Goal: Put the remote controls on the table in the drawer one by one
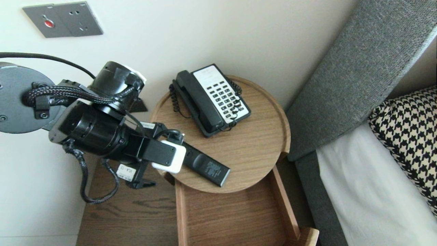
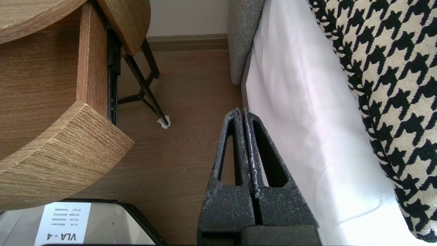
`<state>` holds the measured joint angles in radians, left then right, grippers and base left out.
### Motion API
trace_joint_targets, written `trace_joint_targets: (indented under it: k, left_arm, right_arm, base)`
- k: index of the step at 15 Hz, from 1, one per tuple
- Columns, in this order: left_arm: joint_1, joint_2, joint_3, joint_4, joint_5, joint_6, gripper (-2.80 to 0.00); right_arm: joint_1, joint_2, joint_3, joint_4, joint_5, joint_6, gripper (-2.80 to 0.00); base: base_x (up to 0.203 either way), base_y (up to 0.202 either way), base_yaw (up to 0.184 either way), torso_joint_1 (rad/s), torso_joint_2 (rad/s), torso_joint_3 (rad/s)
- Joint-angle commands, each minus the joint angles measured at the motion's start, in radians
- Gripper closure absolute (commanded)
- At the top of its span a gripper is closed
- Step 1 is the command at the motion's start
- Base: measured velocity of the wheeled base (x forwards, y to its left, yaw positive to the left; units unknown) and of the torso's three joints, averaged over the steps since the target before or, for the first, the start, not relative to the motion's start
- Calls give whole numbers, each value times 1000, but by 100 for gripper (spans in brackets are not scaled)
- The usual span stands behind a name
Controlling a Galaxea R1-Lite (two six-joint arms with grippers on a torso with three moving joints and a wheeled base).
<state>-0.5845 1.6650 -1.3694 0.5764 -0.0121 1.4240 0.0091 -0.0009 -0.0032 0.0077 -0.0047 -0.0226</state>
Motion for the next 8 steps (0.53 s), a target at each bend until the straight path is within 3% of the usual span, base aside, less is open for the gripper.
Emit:
trace_joint_targets:
  k: [1,8]
  left_arm:
    - [-5,23,-10,-16,-2,7,-280]
    - [-27,87,-63,-96,-12,10,-280]
  right_arm:
    - [0,-7,0,0,0,0,0]
    - [0,-7,0,0,0,0,0]
  base:
    - [0,0,0,0,0,0]
    - [0,0,0,0,0,0]
